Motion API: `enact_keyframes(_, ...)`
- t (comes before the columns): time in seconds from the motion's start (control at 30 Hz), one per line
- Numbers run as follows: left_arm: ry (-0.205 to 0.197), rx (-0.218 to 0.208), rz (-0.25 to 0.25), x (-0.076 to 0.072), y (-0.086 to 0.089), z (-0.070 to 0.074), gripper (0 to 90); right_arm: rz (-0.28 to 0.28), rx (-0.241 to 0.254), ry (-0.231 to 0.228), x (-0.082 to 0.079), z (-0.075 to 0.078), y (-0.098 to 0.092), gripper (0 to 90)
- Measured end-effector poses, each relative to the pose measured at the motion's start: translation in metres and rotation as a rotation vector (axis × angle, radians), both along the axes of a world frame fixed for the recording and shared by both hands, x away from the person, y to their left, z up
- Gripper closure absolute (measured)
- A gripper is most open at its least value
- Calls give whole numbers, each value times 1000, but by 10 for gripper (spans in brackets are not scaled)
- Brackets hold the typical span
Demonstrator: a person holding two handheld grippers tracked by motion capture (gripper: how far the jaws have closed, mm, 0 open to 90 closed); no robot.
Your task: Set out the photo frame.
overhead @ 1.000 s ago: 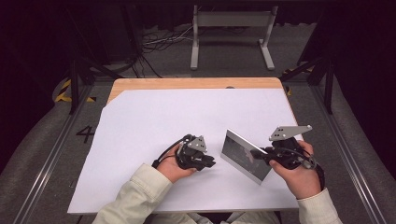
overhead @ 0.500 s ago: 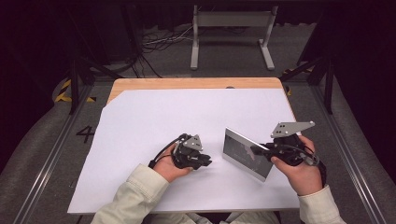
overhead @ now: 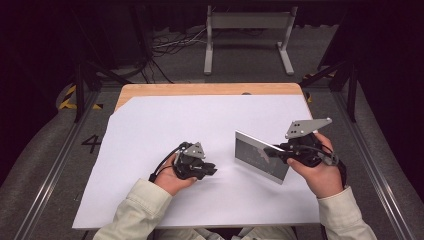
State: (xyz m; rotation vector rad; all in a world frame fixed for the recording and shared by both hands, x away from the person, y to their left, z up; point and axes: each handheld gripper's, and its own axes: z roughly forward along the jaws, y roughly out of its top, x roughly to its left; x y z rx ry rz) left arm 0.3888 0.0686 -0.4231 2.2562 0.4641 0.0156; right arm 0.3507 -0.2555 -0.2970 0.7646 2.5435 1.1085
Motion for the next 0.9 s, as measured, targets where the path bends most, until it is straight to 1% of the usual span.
enact_keyframes(0.13,-3,0,28,-2,9,0,775,28,-2,-8,9,6,4,838)
enact_keyframes(0.3,-1,-8,66,-2,22,1,774,82,-13,-12,19,11,11,838)
enact_keyframes(0.4,-1,-10,75,-3,26,1,773,117,-19,-13,25,13,16,838)
enact_keyframes(0.47,0,-11,84,-3,28,1,772,125,-21,-17,27,13,17,838)
enact_keyframes(0.5,1,-11,88,-2,30,1,772,144,-23,-17,31,14,21,838)
enact_keyframes(0.57,0,-16,98,-1,33,1,772,152,-25,-17,33,14,22,838)
enact_keyframes(0.6,2,-16,99,0,35,1,771,171,-37,-24,36,14,25,838)
enact_keyframes(0.73,10,-18,112,1,38,-1,771,186,-54,-27,40,14,30,838)
enact_keyframes(0.77,6,-15,112,1,39,0,771,193,-54,-28,41,14,31,838)
enact_keyframes(0.9,5,-20,123,2,42,0,771,232,-29,-29,49,13,34,838)
